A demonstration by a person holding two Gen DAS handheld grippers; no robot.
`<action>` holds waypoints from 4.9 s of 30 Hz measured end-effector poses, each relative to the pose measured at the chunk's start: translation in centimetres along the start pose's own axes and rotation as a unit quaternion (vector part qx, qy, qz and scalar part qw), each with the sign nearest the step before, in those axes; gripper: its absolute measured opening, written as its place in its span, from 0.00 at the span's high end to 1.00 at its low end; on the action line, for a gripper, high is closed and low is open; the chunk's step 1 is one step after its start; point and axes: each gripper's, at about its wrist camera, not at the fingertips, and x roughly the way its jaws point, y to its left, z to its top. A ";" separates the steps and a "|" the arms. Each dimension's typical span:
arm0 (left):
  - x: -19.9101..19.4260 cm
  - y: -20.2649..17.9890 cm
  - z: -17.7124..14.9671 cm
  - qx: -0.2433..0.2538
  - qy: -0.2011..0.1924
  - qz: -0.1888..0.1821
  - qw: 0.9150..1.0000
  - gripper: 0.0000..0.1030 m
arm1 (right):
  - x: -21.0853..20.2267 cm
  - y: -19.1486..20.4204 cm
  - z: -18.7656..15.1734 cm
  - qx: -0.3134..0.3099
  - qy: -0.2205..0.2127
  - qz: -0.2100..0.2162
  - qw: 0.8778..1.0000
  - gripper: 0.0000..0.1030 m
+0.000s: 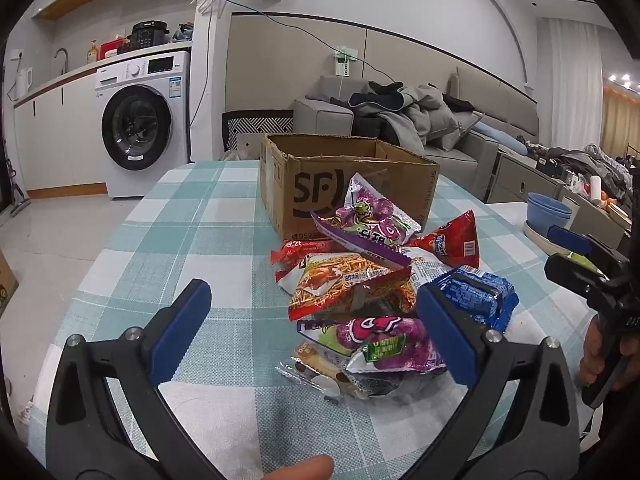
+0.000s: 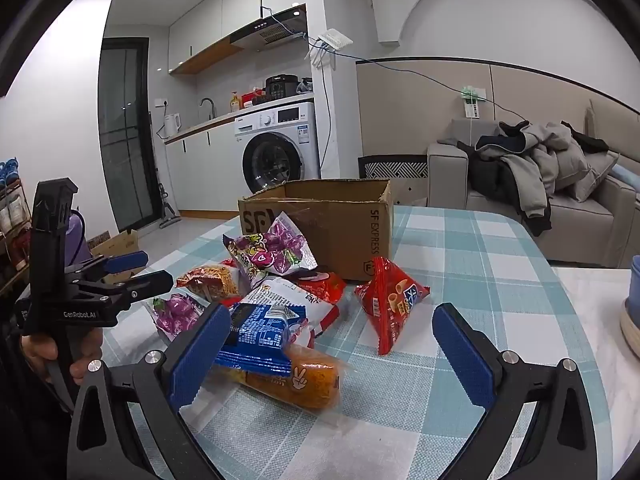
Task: Organize snacks
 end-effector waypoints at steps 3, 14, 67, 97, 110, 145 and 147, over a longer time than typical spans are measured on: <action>-0.2 -0.1 -0.1 0.003 -0.012 0.001 1.000 0.01 | 0.0 -0.1 0.0 0.001 -0.001 -0.001 1.000 0.00; -0.2 -0.6 0.1 0.005 -0.009 0.002 1.000 0.01 | -0.1 0.0 -0.1 0.003 -0.002 -0.002 1.000 0.00; -0.2 -0.4 0.0 0.007 -0.007 0.004 1.000 0.01 | 0.0 -0.1 0.1 0.005 0.002 -0.001 1.000 0.00; 0.6 -0.9 0.0 0.036 0.038 -0.027 0.998 0.01 | 2.8 0.7 0.6 0.034 0.074 0.024 0.996 0.00; 2.1 -1.3 -0.8 0.036 0.088 -0.059 0.994 0.01 | 6.5 3.7 1.1 0.012 0.129 0.064 0.989 0.02; 5.2 -4.6 -0.8 0.071 0.153 -0.053 0.984 0.02 | 6.7 2.2 -0.5 0.032 0.149 0.059 0.987 0.52; 5.3 -4.4 -0.9 0.065 0.156 -0.064 0.984 0.10 | 6.9 2.4 -0.7 0.030 0.152 0.059 0.986 0.52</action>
